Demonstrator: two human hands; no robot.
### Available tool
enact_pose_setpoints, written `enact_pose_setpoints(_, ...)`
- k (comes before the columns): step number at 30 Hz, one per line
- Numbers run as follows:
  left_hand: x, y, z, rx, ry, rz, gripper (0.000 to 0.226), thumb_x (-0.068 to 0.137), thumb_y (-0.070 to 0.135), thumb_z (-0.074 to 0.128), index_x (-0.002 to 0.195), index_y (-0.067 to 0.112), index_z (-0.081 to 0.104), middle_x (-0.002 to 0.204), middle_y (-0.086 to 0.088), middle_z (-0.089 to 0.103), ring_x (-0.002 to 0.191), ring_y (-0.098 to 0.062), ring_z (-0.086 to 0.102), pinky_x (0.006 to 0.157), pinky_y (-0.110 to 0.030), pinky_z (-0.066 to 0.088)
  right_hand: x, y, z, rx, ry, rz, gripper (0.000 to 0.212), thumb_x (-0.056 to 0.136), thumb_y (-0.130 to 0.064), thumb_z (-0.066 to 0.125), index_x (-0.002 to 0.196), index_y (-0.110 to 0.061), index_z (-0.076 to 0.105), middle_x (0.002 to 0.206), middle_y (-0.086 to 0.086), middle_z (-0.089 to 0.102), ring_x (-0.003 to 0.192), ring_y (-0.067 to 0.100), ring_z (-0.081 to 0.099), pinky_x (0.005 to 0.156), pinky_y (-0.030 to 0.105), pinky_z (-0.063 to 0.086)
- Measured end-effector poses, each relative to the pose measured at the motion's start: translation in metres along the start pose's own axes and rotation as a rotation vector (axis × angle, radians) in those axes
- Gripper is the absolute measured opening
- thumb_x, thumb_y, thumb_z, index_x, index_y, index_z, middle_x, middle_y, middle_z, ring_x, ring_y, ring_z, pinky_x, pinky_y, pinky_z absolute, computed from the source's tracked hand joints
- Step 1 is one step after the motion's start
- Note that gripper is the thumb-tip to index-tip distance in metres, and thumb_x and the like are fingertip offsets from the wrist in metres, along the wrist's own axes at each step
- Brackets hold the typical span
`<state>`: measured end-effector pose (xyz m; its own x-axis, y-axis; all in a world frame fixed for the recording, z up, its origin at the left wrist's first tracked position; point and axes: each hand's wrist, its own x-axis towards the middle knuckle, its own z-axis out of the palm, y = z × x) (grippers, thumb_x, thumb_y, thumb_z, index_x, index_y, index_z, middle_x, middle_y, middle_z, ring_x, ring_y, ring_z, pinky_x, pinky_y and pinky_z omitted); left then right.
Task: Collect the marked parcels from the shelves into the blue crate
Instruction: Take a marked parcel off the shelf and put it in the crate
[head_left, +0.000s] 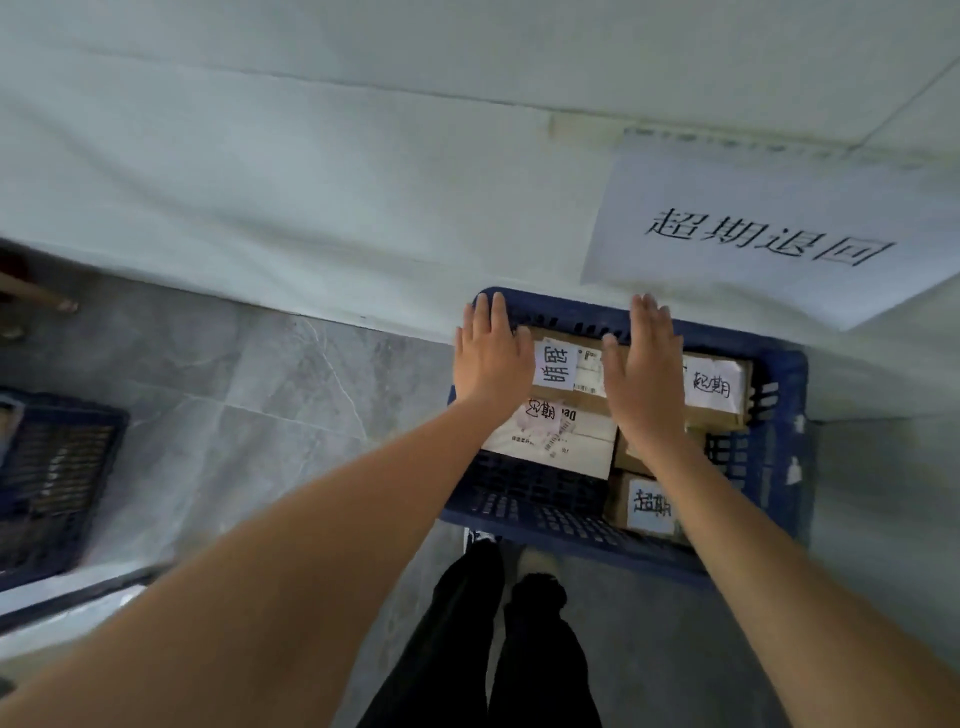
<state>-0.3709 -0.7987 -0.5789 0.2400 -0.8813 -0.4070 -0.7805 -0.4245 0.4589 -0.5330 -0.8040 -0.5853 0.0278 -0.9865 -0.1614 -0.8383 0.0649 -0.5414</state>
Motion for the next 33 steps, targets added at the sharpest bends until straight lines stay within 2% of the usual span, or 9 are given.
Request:
enact_pose_setpoints(4, -0.034, -0.003, -0.042, 0.102, 0.014, 0.043, 0.060, 0.103, 0.035, 0.021, 0.155, 0.013, 0.001, 0.163, -0.005, -0.002, 0.149, -0.021, -0.007, 0.122, -0.038, -0.001, -0.006, -0.028, -0.031, -0.036, -0.097, -0.135, 0.053, 0.104, -0.030, 0.035, 0.151, -0.008, 0.028, 0.161, 0.009, 0.021, 0.150, 0.023, 0.010, 0.122, 0.041, 0.012)
enact_pose_setpoints(12, -0.112, -0.009, -0.131, 0.223, 0.218, 0.078, 0.059, 0.103, 0.031, 0.023, 0.154, 0.010, 0.002, 0.163, -0.006, -0.001, 0.149, -0.022, -0.008, 0.122, -0.038, -0.003, -0.022, -0.108, -0.090, -0.155, -0.180, -0.441, 0.054, 0.105, -0.033, 0.033, 0.154, -0.013, 0.022, 0.162, 0.003, 0.015, 0.150, 0.019, 0.006, 0.122, 0.037, 0.005)
enact_pose_setpoints(18, -0.204, -0.029, -0.198, 0.172, 0.380, -0.105, 0.059, 0.103, 0.026, 0.023, 0.154, 0.009, 0.001, 0.163, -0.005, -0.004, 0.149, -0.020, -0.010, 0.122, -0.038, -0.004, -0.060, -0.201, -0.113, -0.203, -0.209, -0.754, 0.056, 0.104, -0.031, 0.034, 0.154, -0.011, 0.019, 0.162, 0.005, 0.015, 0.150, 0.019, 0.007, 0.120, 0.033, 0.003)
enact_pose_setpoints(26, -0.358, -0.116, -0.294, 0.208, 0.668, -0.409, 0.060, 0.101, 0.027, 0.031, 0.154, 0.009, 0.009, 0.163, -0.005, 0.004, 0.150, -0.020, -0.004, 0.122, -0.037, -0.001, -0.167, -0.355, -0.097, -0.143, -0.262, -1.129, 0.054, 0.103, -0.025, 0.039, 0.152, -0.005, 0.025, 0.160, 0.011, 0.022, 0.150, 0.023, 0.012, 0.121, 0.037, 0.006)
enact_pose_setpoints(30, -0.440, -0.164, -0.312, 0.198, 0.737, -0.583, 0.058, 0.103, 0.030, 0.024, 0.154, 0.010, 0.005, 0.163, -0.003, 0.000, 0.150, -0.019, -0.006, 0.122, -0.037, -0.002, -0.244, -0.415, -0.075, -0.109, -0.313, -1.289, 0.054, 0.102, -0.023, 0.042, 0.151, -0.005, 0.027, 0.159, 0.011, 0.024, 0.150, 0.023, 0.015, 0.120, 0.038, 0.008)
enact_pose_setpoints(33, -0.501, -0.197, -0.312, 0.196, 0.790, -0.691, 0.057, 0.103, 0.030, 0.024, 0.154, 0.011, 0.008, 0.163, -0.004, 0.004, 0.150, -0.019, -0.003, 0.122, -0.036, -0.001, -0.304, -0.448, -0.053, -0.101, -0.348, -1.409, 0.054, 0.102, -0.024, 0.042, 0.151, -0.005, 0.028, 0.159, 0.012, 0.025, 0.149, 0.024, 0.016, 0.120, 0.039, 0.010)
